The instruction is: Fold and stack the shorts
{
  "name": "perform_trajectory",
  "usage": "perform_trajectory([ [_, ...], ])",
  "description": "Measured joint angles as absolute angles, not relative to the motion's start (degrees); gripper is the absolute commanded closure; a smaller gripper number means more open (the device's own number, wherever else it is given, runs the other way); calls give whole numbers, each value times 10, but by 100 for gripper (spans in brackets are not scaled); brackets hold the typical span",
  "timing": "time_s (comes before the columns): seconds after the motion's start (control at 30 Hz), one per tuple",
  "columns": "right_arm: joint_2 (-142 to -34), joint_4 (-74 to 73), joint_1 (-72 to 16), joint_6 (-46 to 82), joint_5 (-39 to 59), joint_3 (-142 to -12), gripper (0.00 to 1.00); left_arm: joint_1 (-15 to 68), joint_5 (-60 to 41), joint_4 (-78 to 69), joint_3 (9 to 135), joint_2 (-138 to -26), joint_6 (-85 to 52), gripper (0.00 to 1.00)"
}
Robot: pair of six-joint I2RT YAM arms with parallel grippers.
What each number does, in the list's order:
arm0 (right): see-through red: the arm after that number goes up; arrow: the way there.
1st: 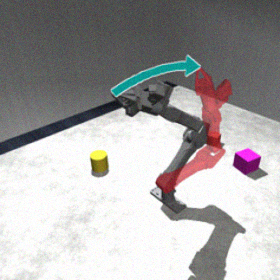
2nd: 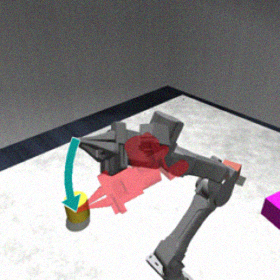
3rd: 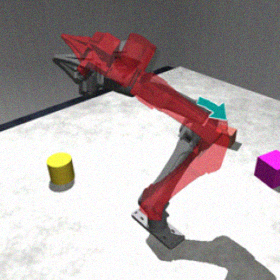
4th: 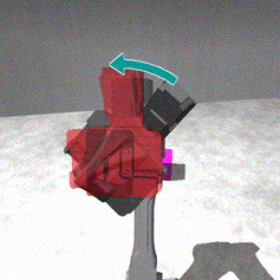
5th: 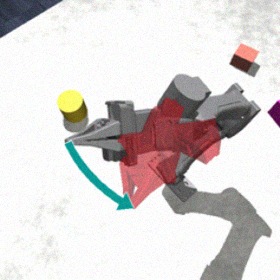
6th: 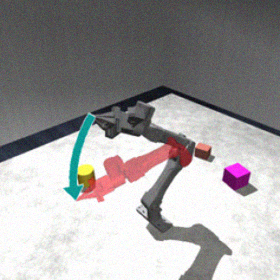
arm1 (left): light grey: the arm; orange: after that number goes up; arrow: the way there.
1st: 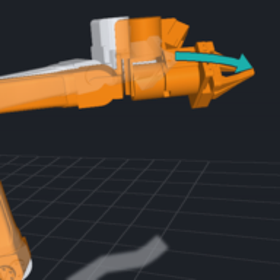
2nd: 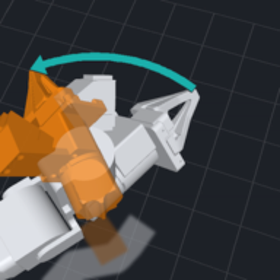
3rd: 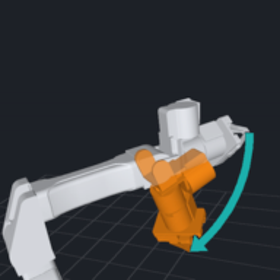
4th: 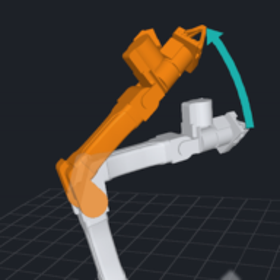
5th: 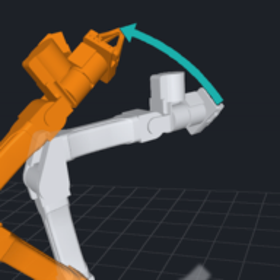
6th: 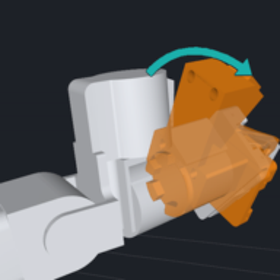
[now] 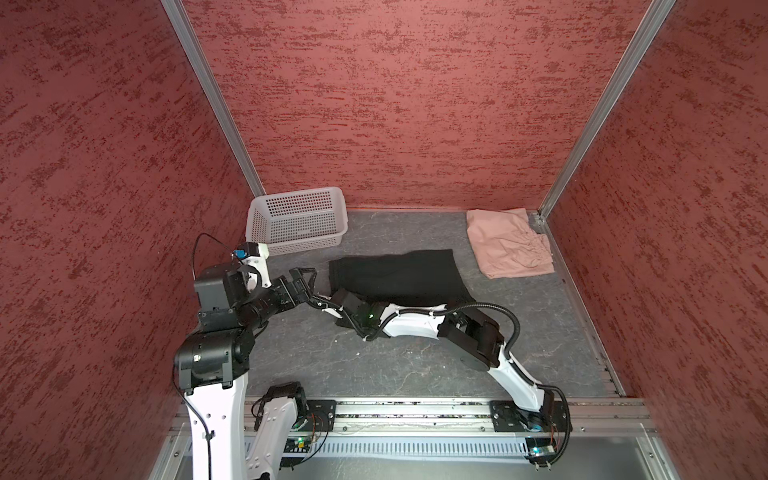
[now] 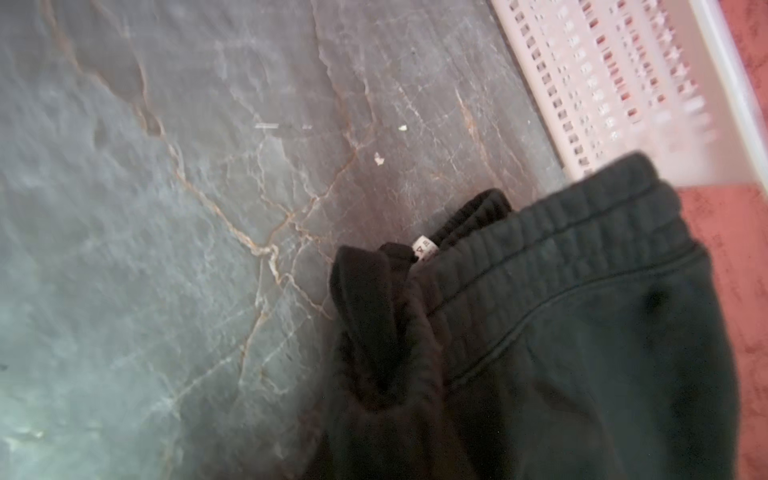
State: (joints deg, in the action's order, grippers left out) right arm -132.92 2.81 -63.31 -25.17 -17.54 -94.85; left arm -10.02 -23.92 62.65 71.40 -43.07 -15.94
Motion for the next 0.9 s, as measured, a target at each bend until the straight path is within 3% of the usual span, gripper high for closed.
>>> perform_trajectory([
  [0.33, -1231, -67, -591, -132, -46, -809, 100, -146, -261, 591, 621, -437, -197, 1],
  [0.67, -1189, -165, -567, -57, 15, -731, 100, -208, -442, 308, 281, -420, -402, 1],
  [0.9, -1189, -185, -567, -49, 28, -721, 100, -206, -475, 152, 195, -427, -489, 1],
])
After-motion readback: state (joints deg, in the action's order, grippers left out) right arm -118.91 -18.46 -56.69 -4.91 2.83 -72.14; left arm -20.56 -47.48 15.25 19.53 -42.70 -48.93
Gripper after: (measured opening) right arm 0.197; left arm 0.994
